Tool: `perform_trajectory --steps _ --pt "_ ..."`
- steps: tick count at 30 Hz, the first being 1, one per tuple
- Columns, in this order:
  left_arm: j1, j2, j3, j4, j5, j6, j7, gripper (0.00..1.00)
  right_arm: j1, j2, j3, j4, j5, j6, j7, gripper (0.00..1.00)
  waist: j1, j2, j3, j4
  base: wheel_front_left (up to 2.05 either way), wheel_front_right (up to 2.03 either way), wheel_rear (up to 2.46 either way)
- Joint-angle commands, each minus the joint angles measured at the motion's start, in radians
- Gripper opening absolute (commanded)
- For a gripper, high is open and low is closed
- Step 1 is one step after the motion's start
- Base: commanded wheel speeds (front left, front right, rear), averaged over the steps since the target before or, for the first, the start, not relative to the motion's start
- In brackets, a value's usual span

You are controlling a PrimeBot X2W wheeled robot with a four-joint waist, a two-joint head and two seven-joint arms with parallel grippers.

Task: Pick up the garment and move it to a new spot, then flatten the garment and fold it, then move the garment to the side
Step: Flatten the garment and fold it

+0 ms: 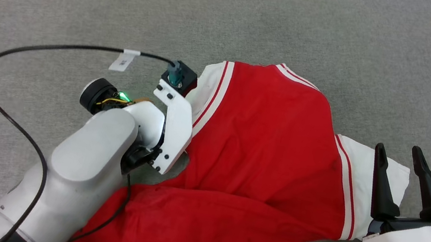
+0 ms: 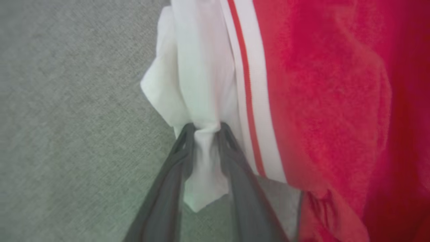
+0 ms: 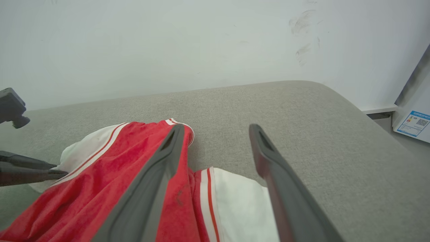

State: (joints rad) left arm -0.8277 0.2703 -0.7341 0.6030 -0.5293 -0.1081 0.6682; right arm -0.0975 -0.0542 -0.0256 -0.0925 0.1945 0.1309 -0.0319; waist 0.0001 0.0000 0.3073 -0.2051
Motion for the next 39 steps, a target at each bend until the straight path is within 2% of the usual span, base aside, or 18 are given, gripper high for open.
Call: perform_trajectory --steps 1,6,9,15,18,22,25,26,27,28,34,39 --pt "0.036 0.009 -0.009 0.017 0.013 0.008 -0.024 0.00 0.000 0.005 -0.006 0.002 0.002 0.000 -0.002 1.00 -0.0001 0.0000 -0.011 0.010 0.00 0.00 0.00" --pt "0.060 0.037 0.020 -0.050 0.044 0.060 -0.177 0.00 0.022 0.005 -0.020 0.007 0.001 0.000 0.009 1.00 -0.0001 0.0000 -0.059 0.048 0.00 0.00 0.00" --pt "0.127 0.073 0.032 -0.133 0.050 0.102 -0.225 0.00 0.038 0.005 -0.028 0.001 -0.001 0.000 0.020 1.00 -0.0001 0.0000 -0.094 0.078 0.00 0.00 0.00" --pt "0.348 0.180 0.069 -0.363 0.037 0.224 -0.237 0.00 0.070 0.005 -0.044 -0.014 -0.004 0.000 0.042 1.00 -0.0001 0.0000 -0.152 0.137 0.00 0.00 0.00" --pt "0.493 0.214 0.089 -0.456 -0.001 0.288 -0.227 0.00 0.083 0.005 -0.048 -0.019 -0.004 0.000 0.051 1.00 -0.0001 0.0000 -0.170 0.155 0.00 0.00 0.00" --pt "0.658 0.217 0.106 -0.503 -0.072 0.345 -0.220 0.00 0.090 0.005 -0.044 -0.025 -0.001 0.000 0.063 1.00 -0.0001 0.0000 -0.184 0.167 0.00 0.00 0.00" --pt "0.740 0.194 0.112 -0.493 -0.118 0.362 -0.235 0.00 0.098 0.005 -0.043 -0.030 -0.002 0.000 0.068 1.00 -0.0001 0.0000 -0.192 0.170 0.00 0.00 0.00" --pt "0.759 0.182 0.115 -0.482 -0.133 0.364 -0.245 0.46 0.100 0.005 -0.043 -0.031 -0.002 0.000 0.070 1.00 -0.0001 0.0000 -0.194 0.170 0.00 0.00 0.00" --pt "0.773 0.169 0.114 -0.473 -0.143 0.360 -0.254 0.63 0.103 0.005 -0.044 -0.031 -0.001 0.000 0.073 1.00 -0.0001 0.0000 -0.198 0.170 0.00 0.00 0.00" --pt "0.776 0.161 0.116 -0.465 -0.141 0.361 -0.272 1.00 0.106 0.005 -0.045 -0.030 -0.001 0.000 0.073 1.00 -0.0001 0.0000 -0.203 0.169 0.00 0.00 0.00" --pt "0.746 0.117 0.170 -0.459 -0.108 0.393 -0.453 1.00 0.132 0.005 -0.052 -0.032 -0.003 0.000 0.086 1.00 -0.0001 0.0000 -0.243 0.165 0.00 0.00 0.00" --pt "0.732 0.117 0.206 -0.488 -0.069 0.414 -0.586 1.00 0.153 0.005 -0.058 -0.038 0.001 0.000 0.101 1.00 -0.0001 0.0000 -0.279 0.161 0.00 0.00 0.00"
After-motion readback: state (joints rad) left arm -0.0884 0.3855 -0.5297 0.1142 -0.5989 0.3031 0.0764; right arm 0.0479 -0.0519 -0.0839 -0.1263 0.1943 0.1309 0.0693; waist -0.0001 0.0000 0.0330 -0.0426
